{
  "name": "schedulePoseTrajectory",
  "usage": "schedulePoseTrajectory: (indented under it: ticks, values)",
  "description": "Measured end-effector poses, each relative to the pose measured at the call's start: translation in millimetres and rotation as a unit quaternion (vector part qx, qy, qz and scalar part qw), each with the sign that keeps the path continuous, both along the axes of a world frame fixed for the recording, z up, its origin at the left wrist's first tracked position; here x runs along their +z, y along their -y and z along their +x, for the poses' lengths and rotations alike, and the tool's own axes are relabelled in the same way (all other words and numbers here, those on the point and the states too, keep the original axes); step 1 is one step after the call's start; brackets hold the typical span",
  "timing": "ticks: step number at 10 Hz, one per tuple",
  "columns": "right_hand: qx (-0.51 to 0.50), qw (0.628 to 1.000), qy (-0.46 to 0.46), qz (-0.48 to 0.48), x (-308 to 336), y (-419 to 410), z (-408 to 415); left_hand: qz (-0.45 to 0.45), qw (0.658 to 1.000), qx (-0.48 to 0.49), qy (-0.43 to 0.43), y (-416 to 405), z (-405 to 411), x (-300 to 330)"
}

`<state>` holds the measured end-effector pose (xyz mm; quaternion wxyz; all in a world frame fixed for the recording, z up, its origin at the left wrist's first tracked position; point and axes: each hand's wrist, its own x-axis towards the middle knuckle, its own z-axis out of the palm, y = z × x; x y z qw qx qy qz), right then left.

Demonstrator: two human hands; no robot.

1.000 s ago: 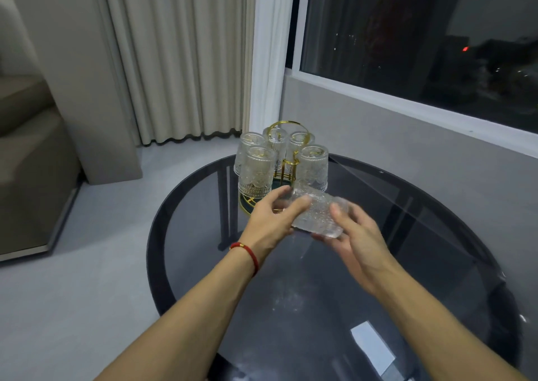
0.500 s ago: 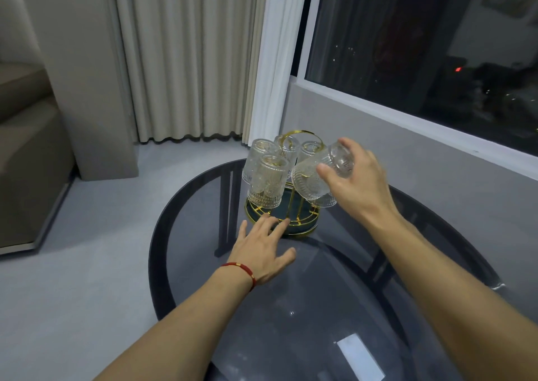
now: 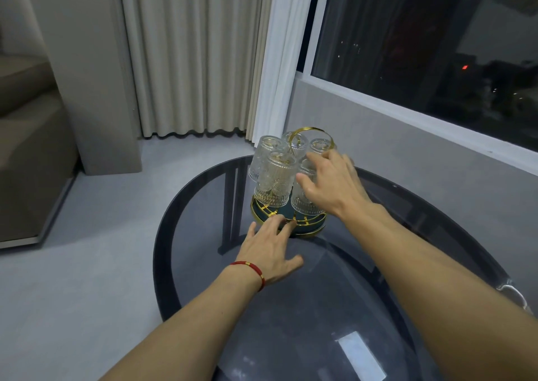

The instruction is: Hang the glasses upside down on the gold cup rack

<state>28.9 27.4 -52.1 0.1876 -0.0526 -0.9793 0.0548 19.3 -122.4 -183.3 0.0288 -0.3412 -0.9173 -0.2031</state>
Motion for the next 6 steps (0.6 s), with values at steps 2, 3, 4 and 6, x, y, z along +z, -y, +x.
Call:
schedulePoseTrajectory:
  ticks: [2, 3, 4, 6]
  values:
    - [-0.016, 0.998, -0.019, 0.066, -8.7, 12.7, 3.9, -0.007, 1.000, 0.004, -0.004, 1.3, 1.5, 0.4]
    - [-0.043, 0.995, -0.027, 0.084, -11.7, 13.1, 5.1, 0.006, 1.000, 0.016, -0.009, -0.7, 5.3, 2.2]
    - [-0.038, 0.998, -0.015, 0.057, -19.8, 9.1, 8.9, 0.001, 1.000, 0.021, 0.005, -1.4, 10.3, 3.7]
    - [-0.023, 0.994, -0.061, -0.093, -33.6, -7.6, 72.4, -0.004, 0.999, 0.047, -0.021, -3.9, 24.8, 19.1]
